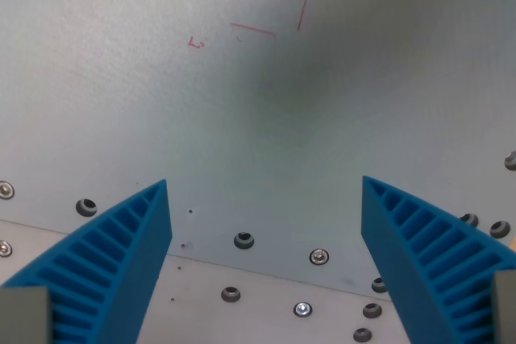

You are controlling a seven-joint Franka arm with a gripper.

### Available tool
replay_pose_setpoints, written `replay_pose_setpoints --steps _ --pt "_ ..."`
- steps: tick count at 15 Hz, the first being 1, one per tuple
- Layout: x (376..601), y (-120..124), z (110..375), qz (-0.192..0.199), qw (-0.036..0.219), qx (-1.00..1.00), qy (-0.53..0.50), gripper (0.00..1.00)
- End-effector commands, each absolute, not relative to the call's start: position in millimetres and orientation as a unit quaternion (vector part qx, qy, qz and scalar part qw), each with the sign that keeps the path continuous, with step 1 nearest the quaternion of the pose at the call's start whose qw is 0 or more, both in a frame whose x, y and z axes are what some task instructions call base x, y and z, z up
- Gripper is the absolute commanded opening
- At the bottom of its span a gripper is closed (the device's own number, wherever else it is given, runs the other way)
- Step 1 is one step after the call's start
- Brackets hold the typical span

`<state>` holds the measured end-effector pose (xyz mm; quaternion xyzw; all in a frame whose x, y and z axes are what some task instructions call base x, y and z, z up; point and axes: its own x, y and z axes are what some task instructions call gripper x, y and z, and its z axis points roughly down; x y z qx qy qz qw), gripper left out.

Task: Rotate around base positive x

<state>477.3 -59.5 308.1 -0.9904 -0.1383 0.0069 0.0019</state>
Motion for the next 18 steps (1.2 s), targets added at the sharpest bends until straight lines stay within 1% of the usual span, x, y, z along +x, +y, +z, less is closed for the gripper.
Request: replay_pose_setpoints --steps 1,18 --pt "477.4 -59.5 310.3 0.004 0.007 -0.99 -0.138 1.0" --pt "477.4 -59.5 310.3 -0.01 0.105 -0.985 -0.138 1.0"
